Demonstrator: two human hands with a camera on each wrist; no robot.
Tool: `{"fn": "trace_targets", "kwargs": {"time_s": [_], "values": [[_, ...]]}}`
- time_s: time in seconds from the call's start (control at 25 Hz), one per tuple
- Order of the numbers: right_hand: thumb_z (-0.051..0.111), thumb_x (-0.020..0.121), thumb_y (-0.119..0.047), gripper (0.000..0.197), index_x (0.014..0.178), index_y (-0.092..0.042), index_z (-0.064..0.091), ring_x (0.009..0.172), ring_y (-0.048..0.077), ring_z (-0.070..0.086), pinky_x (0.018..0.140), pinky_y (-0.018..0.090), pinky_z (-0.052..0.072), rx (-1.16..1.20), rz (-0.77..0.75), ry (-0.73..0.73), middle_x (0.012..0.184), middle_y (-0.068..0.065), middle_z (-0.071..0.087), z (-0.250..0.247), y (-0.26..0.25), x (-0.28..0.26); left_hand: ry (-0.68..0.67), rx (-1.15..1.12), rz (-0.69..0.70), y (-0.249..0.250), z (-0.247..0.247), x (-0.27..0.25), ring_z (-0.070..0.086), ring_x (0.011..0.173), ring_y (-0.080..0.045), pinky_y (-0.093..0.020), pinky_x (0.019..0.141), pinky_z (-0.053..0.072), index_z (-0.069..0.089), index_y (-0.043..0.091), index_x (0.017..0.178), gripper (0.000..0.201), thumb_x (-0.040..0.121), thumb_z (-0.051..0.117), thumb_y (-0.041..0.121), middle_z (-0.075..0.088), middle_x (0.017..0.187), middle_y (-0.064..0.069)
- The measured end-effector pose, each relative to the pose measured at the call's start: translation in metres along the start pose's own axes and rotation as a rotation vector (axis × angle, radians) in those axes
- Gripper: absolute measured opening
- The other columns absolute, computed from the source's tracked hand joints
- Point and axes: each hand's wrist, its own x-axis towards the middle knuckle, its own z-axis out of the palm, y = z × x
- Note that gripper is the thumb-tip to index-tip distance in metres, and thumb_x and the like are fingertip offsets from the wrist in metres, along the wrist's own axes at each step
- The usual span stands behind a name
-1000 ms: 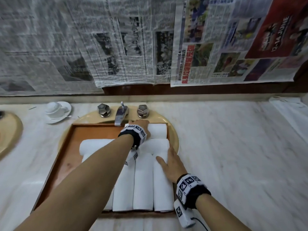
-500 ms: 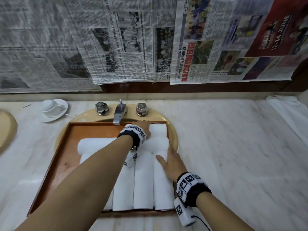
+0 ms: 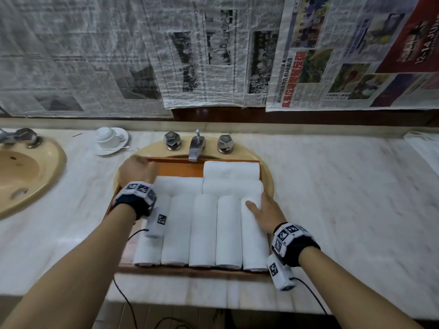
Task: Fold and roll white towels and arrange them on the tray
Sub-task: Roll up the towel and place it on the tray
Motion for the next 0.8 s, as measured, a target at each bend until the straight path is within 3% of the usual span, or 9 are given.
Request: {"fn": "trace_targets", "kwargs": {"time_s": [0.12, 0.2, 0.28, 0.32, 0.48, 0.64, 0.8], "values": [[0.046, 0.092, -0.059, 0.077, 0.152, -0.019, 0.021, 0.134, 0.029, 0.040, 0.110, 0.041, 0.034, 0.050, 0.043, 0.005, 0.150, 0.009, 0.039, 0.000, -0.001, -0.002, -0.068, 0.216, -0.246, -0.074, -0.023, 0.012, 0.040, 0.122, -0.043, -0.057, 0.101, 0.033, 0.049, 0.004, 0.122, 0.064, 0.079, 0.057, 0.052, 0.044, 0.130, -0.024], [0.046, 0.092, -0.059, 0.077, 0.153, -0.020, 0.020, 0.134, 0.029, 0.040, 0.110, 0.041, 0.034, 0.063, 0.061, 0.003, 0.150, 0.009, 0.039, 0.001, -0.003, -0.004, -0.161, 0.238, -0.273, -0.115, -0.029, 0.010, 0.041, 0.122, -0.043, -0.057, 0.101, 0.034, 0.041, 0.006, 0.131, 0.077, 0.082, 0.047, 0.065, 0.042, 0.133, -0.023], [0.045, 0.094, -0.056, 0.073, 0.153, -0.021, 0.020, 0.134, 0.030, 0.040, 0.110, 0.040, 0.034, 0.056, 0.066, 0.009, 0.150, 0.011, 0.039, 0.001, -0.007, -0.005, -0.272, 0.208, -0.243, -0.133, -0.031, 0.004, 0.054, 0.094, -0.036, -0.042, 0.084, 0.042, 0.050, 0.009, 0.119, 0.066, 0.085, 0.040, 0.064, 0.053, 0.114, -0.021], [0.046, 0.094, -0.054, 0.072, 0.153, -0.021, 0.020, 0.134, 0.031, 0.041, 0.110, 0.040, 0.034, 0.058, 0.068, 0.010, 0.149, 0.011, 0.040, -0.001, -0.010, -0.006, -0.327, 0.170, -0.253, -0.134, -0.030, 0.002, 0.054, 0.084, -0.033, -0.037, 0.076, 0.040, 0.054, 0.009, 0.113, 0.059, 0.088, 0.039, 0.060, 0.056, 0.109, -0.021], [0.045, 0.096, -0.051, 0.071, 0.154, -0.019, 0.018, 0.136, 0.030, 0.038, 0.111, 0.036, 0.032, 0.051, 0.078, 0.001, 0.151, 0.011, 0.037, -0.003, -0.015, -0.016, -0.351, 0.064, -0.362, -0.130, -0.020, 0.001, 0.053, 0.110, -0.041, -0.038, 0.082, 0.035, 0.052, -0.001, 0.132, 0.071, 0.092, 0.042, 0.058, 0.052, 0.133, -0.027], [0.044, 0.097, -0.049, 0.069, 0.152, -0.016, 0.020, 0.135, 0.032, 0.038, 0.110, 0.036, 0.031, 0.025, 0.095, -0.008, 0.149, 0.015, 0.038, -0.001, -0.015, -0.026, -0.380, 0.077, -0.316, -0.143, -0.021, 0.001, 0.050, 0.100, -0.037, -0.039, 0.083, 0.036, 0.053, 0.009, 0.129, 0.065, 0.093, 0.037, 0.061, 0.051, 0.134, -0.026], [0.044, 0.097, -0.051, 0.070, 0.153, -0.016, 0.019, 0.135, 0.032, 0.038, 0.110, 0.037, 0.032, 0.027, 0.110, -0.016, 0.149, 0.015, 0.039, -0.001, -0.015, -0.030, -0.318, 0.028, -0.296, -0.141, -0.019, -0.003, 0.048, 0.124, -0.043, -0.041, 0.101, 0.039, 0.052, -0.009, 0.130, 0.063, 0.100, 0.042, 0.046, 0.051, 0.134, -0.030]]}}
